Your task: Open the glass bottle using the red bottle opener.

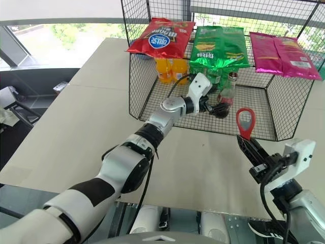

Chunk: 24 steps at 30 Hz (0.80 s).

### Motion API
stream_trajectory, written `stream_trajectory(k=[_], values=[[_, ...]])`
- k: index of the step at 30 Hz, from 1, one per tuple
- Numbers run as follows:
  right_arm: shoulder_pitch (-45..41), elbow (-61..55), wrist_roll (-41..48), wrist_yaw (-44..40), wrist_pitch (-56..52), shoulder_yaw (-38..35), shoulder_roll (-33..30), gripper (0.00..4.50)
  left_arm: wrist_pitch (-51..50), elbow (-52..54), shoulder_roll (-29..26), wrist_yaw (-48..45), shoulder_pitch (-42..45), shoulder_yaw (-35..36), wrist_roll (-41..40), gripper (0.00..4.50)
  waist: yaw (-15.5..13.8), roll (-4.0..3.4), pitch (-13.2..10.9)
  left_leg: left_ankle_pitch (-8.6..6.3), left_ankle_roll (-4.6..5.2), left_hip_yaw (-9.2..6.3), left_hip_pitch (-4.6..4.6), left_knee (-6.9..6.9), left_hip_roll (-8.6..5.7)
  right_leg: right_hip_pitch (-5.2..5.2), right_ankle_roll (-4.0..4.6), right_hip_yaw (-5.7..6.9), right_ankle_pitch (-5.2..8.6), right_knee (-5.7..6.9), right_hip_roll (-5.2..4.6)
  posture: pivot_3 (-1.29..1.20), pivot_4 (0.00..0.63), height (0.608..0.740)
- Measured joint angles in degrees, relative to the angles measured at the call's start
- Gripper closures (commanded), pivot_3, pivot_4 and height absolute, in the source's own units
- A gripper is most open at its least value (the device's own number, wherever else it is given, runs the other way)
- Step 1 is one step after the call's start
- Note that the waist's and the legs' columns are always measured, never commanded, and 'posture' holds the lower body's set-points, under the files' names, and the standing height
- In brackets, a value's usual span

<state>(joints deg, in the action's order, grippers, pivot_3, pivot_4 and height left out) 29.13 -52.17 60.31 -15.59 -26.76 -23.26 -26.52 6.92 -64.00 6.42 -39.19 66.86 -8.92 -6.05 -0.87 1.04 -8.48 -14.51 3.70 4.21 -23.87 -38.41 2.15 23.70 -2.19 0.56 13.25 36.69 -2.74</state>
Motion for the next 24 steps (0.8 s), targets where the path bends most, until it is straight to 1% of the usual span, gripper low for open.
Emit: stream_trajectory(k=[4,11,16,24], values=[[0.5,-0.2,-0.5,0.0,0.8,0.0,0.0,4.5,1.5,-4.3,2.1,2.7,2.6,1.5,1.1,0.07,0.0,0.0,0.0,-0.01,0.02,0.0,-0.01,0.0,-0.01,0.0,-0.01,0.01,0.01,-0.01,-0.01,0.0,0.15,0.74],[2.0,-0.3,-1.3,-0.2,2.0,0.0,0.1,4.5,2.3,-7.5,2.4,4.9,3.7,2.6,2.6,0.07,0.0,0.0,0.0,-0.02,0.02,-0.01,-0.01,0.0,0.0,0.0,-0.01,0.02,0.01,0.0,-0.01,0.0,0.15,0.74],[3.4,-1.0,-1.8,-0.4,2.9,0.0,0.4,4.5,2.4,-8.8,2.5,7.1,4.9,3.5,3.7,0.07,0.0,0.01,0.0,-0.02,0.02,0.0,-0.01,0.0,0.0,0.0,-0.01,0.02,0.01,0.0,-0.02,0.0,0.15,0.74],[4.3,-1.4,-2.7,-0.4,3.7,0.3,0.7,4.5,2.7,-9.2,2.7,6.9,5.1,4.5,4.2,0.07,0.0,0.0,0.0,-0.02,0.02,0.0,-0.01,0.0,0.0,0.0,-0.01,0.02,0.01,0.0,-0.02,0.0,0.15,0.74]])
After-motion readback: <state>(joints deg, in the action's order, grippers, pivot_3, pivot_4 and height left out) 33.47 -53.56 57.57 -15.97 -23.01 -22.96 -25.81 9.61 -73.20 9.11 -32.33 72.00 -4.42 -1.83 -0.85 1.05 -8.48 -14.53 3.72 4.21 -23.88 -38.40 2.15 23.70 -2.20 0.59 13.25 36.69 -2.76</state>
